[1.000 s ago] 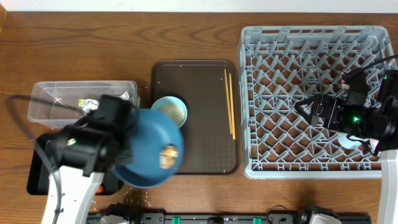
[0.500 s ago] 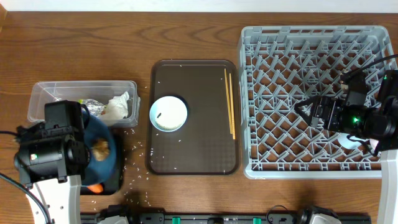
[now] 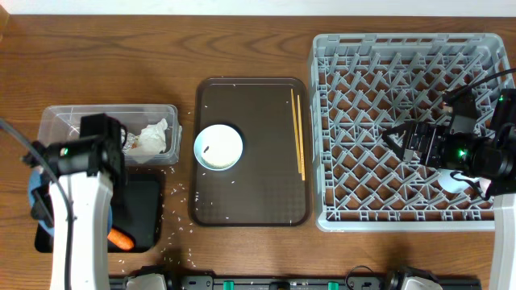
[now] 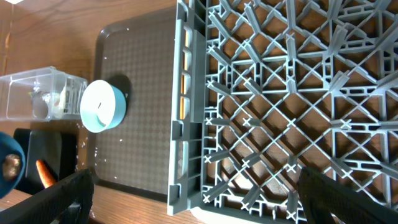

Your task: Sort waste into correct bins and load items into the dishwasher rack

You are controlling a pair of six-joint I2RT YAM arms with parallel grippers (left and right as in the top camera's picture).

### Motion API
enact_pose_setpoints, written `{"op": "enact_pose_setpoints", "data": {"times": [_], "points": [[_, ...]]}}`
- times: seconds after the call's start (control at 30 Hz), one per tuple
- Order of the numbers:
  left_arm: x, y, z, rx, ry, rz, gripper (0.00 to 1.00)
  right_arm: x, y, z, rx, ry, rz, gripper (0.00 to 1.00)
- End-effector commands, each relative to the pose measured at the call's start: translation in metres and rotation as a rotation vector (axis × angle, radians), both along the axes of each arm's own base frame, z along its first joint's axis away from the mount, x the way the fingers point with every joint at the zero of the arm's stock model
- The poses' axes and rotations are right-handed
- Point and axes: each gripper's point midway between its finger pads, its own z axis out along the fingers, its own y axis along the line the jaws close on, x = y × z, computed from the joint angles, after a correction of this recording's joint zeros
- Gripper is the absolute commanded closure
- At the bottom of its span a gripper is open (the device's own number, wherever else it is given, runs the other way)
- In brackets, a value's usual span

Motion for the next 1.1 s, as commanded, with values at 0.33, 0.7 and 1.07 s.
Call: {"op": "enact_pose_setpoints", "data": {"times": [0.33, 0.7, 1.07], "points": [[0.021, 0.001, 0.009, 0.128, 0.111, -0.093, 0.94, 0.0, 0.002, 0.001, -0.01, -0.013, 0.021, 0.02], [-0.004, -0.003, 0.017, 0.105, 0.097, -0.047, 0.94, 0.001, 0.002, 0.002, -0.01, -0.015, 0.021, 0.02], [-0.007, -0.045, 0.035, -0.186, -0.282, -0.144, 0.94, -0.001, 0.031, 0.022, 0.167, -0.071, 0.121, 0.03]]}}
